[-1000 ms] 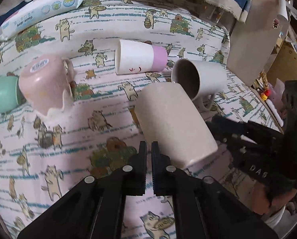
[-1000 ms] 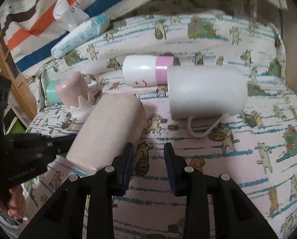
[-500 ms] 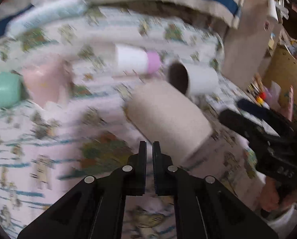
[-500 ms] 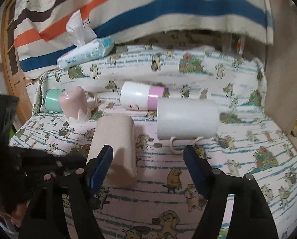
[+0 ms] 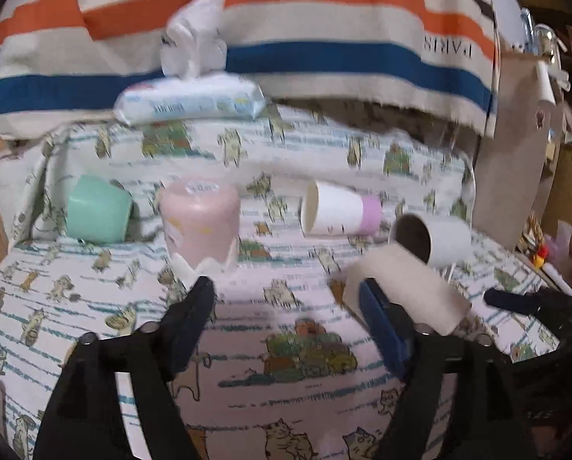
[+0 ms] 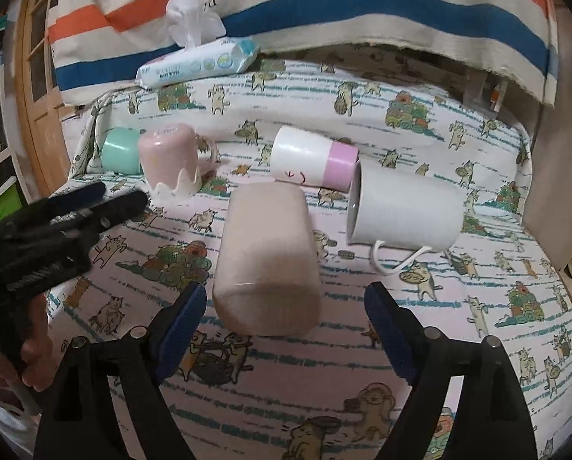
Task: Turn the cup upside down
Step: 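Lower the beige cup rim-down onto the cloth with the right tool and open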
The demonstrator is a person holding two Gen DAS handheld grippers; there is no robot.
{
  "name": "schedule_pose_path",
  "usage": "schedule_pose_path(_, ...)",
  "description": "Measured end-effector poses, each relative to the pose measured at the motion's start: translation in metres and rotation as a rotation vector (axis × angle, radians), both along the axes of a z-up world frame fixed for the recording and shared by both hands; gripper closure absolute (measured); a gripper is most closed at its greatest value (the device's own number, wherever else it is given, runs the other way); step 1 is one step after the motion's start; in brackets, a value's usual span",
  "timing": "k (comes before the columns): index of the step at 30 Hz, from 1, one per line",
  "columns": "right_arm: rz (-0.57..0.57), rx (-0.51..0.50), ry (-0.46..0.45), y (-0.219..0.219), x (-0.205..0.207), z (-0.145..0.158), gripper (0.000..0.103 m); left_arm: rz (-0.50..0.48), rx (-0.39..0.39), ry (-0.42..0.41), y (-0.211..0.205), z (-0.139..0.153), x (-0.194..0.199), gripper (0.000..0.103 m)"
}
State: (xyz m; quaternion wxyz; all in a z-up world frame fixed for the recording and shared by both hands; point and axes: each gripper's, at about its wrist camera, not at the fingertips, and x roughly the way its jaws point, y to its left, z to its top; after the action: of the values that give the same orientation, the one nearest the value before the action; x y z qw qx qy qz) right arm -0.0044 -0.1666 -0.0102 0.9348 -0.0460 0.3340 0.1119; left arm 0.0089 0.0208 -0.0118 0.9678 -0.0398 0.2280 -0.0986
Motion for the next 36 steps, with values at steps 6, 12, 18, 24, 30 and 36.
schedule_pose_path(6,0.009,-0.005,0.056,0.004,0.008,-0.008,0.016,0.059,0.076,-0.097,-0.009,0.006,-0.015,0.000)
schedule_pose_path(12,0.025,-0.037,0.083,0.008,0.016,-0.015,0.011,0.110,0.082,-0.164,-0.006,0.010,-0.027,0.000)
schedule_pose_path(18,0.053,-0.062,0.096,0.015,0.025,-0.020,0.011,0.125,0.068,-0.160,-0.002,0.011,-0.027,0.000)
schedule_pose_path(24,0.032,-0.051,0.119,0.016,0.032,-0.025,0.030,0.130,0.071,-0.158,-0.003,0.010,-0.027,0.000)
schedule_pose_path(30,0.029,-0.028,0.140,0.011,0.028,-0.021,0.034,0.138,0.061,-0.159,-0.001,0.009,-0.027,0.000)
schedule_pose_path(36,0.022,-0.027,0.047,0.005,0.011,0.008,0.034,0.146,0.053,-0.158,0.002,0.010,-0.027,0.000)
